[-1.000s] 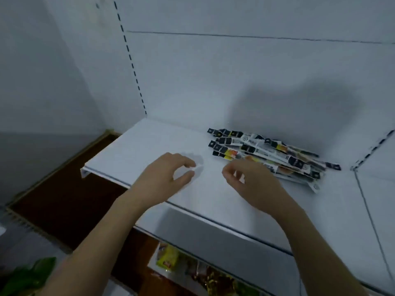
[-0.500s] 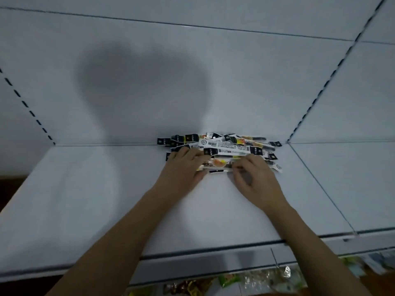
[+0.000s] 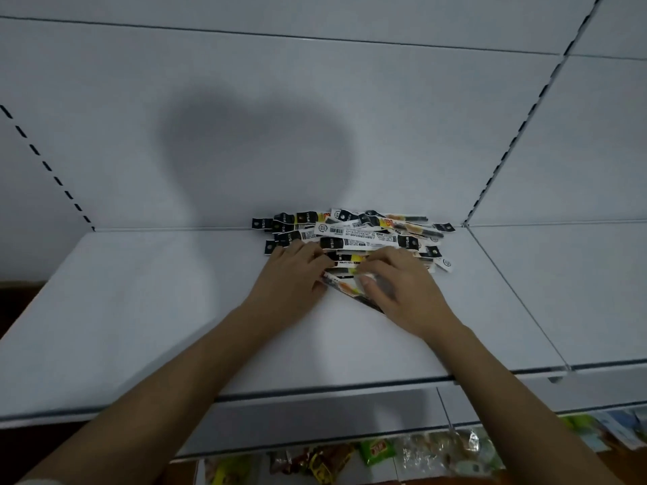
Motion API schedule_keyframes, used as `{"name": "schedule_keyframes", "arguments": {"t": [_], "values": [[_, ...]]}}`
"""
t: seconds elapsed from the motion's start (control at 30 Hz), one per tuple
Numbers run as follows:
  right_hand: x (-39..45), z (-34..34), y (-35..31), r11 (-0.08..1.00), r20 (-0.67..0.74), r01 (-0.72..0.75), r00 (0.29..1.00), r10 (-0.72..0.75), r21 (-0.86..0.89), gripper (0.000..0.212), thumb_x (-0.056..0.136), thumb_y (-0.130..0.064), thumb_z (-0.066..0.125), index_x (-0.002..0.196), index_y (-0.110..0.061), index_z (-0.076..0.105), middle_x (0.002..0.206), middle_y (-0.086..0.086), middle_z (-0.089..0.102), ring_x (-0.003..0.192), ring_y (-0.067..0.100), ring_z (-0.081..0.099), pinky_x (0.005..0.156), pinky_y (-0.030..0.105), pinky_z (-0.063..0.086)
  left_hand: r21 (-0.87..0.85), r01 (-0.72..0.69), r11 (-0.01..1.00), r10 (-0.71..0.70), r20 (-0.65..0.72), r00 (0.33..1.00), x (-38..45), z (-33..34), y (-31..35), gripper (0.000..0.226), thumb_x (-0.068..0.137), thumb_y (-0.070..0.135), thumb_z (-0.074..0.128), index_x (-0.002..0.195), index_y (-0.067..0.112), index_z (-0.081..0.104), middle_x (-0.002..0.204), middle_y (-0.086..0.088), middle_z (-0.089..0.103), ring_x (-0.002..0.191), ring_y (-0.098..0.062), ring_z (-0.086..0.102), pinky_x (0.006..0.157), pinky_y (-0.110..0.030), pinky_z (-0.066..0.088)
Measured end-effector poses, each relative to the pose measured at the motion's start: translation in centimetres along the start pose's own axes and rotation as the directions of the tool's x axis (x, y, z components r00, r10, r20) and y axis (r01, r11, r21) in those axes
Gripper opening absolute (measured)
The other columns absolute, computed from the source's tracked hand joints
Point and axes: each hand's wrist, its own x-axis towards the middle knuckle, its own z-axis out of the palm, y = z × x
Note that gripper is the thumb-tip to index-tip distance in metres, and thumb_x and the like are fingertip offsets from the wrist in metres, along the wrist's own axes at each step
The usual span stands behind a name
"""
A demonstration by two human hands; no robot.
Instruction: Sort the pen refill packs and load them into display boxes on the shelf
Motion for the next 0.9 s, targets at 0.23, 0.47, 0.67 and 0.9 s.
{"name": "schedule_keyframes", "arguments": {"t": [0.23, 0.47, 0.67, 0.9], "values": [[-0.3, -0.4, -0.1, 0.978, -0.052, 0.137, 0.990, -0.130, 0.159, 0.018, 0.095, -0.017, 0.056, 0.104, -0.012, 0.071, 0.102, -0.001, 0.065, 0.095, 0.019, 0.058, 0.081, 0.033, 0.048, 0.027, 0.022, 0.999, -0.024, 0.073, 0.997, -0.4, -0.7, 1.4, 0.042, 0.082, 0.034, 0.047, 0.116, 0.024, 0.068, 0.114, -0.002, 0.064, 0.104, -0.028, 0.059, 0.078, -0.041, 0.048], [0.0, -0.3, 3.3, 0.999, -0.065, 0.030, 0.997, -0.031, -0.022, 0.027, 0.092, -0.032, 0.062, 0.115, -0.021, 0.069, 0.114, -0.002, 0.062, 0.100, 0.022, 0.056, 0.078, 0.040, 0.047, 0.008, 0.118, 0.993, -0.117, -0.093, 0.989, -1.1, 0.2, 2.2, 0.039, 0.061, -0.006, 0.077, 0.089, 0.019, 0.068, 0.101, 0.003, 0.070, 0.093, -0.022, 0.061, 0.081, -0.030, 0.031], [-0.2, 0.2, 2.3, 0.994, -0.265, 0.106, 0.958, -0.109, -0.026, 0.013, 0.089, -0.028, 0.069, 0.089, -0.018, 0.077, 0.084, -0.001, 0.062, 0.078, 0.019, 0.053, 0.065, 0.038, 0.043, 0.010, 0.144, 0.990, -0.142, -0.129, 0.981, -1.1, 0.0, 2.6, 0.056, 0.074, 0.035, 0.074, 0.124, 0.022, 0.054, 0.109, -0.003, 0.059, 0.095, -0.025, 0.059, 0.080, -0.035, 0.042], [-0.8, -0.5, 0.6, 0.956, -0.158, 0.289, 0.948, -0.278, 0.057, 0.025, 0.097, -0.030, 0.057, 0.106, -0.015, 0.075, 0.089, 0.000, 0.068, 0.078, 0.020, 0.061, 0.067, 0.032, 0.050, 0.205, -0.034, 0.978, 0.069, -0.166, 0.984, -1.4, 0.0, 2.6, 0.034, 0.080, 0.021, 0.073, 0.113, 0.028, 0.068, 0.113, 0.000, 0.064, 0.106, -0.027, 0.052, 0.089, -0.043, 0.033]]}}
